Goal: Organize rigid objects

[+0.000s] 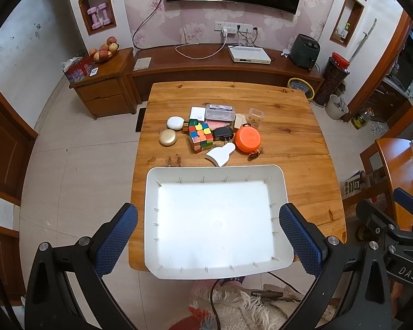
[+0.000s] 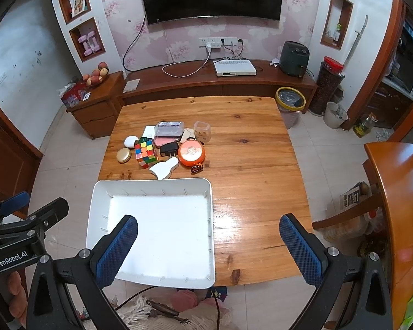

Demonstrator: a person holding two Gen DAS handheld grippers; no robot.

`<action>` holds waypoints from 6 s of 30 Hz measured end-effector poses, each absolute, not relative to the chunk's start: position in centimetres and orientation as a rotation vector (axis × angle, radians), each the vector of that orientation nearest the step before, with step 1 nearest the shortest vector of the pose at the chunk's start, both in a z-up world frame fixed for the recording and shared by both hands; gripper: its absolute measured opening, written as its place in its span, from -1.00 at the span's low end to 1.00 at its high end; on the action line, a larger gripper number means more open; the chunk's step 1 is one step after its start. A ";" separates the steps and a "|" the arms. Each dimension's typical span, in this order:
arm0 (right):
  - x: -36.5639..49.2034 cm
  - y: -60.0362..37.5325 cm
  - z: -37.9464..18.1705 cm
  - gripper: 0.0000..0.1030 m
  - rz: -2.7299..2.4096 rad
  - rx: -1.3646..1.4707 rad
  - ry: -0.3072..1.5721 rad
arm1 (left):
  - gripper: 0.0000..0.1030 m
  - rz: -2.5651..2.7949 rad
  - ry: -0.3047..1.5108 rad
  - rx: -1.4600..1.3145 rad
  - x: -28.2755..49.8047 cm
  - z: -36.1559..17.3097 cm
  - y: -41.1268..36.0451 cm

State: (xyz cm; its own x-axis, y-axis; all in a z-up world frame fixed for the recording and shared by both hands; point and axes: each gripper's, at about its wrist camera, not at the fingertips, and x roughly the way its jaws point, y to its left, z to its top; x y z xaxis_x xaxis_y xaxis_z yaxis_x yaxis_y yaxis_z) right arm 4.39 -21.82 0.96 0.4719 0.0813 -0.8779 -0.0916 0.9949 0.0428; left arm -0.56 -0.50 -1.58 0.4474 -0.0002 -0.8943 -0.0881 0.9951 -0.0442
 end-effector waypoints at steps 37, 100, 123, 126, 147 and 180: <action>3.7 -22.6 1.4 1.00 0.133 -0.022 1.060 | 0.98 0.066 1.099 -0.087 -0.5 -1.4 -0.3; 3.7 -25.9 4.2 1.00 0.263 -0.106 0.946 | 0.98 0.194 1.037 -0.143 -1.9 1.9 -2.6; 11.6 -19.9 2.5 1.00 0.134 -0.021 0.858 | 0.98 0.169 1.116 -0.150 9.3 -2.7 8.1; 12.9 -18.8 1.8 1.00 0.108 -0.015 0.786 | 0.98 0.153 1.156 -0.166 12.0 -4.6 10.0; 30.0 -16.7 -19.5 0.69 0.031 0.105 1.319 | 0.98 0.142 1.417 -0.201 25.0 -22.8 6.7; 34.3 -14.6 -29.8 0.59 0.138 0.099 1.513 | 0.79 0.239 1.535 -0.244 25.6 -29.5 6.0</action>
State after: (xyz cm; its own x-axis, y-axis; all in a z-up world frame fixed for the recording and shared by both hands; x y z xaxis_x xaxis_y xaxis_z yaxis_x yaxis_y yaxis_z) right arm 34.27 -14.57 -29.81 0.0520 0.1522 -0.9870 -0.0288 0.9881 0.1508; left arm 25.60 5.98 -29.48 0.0227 0.0002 -0.9997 -0.3037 0.9527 -0.0067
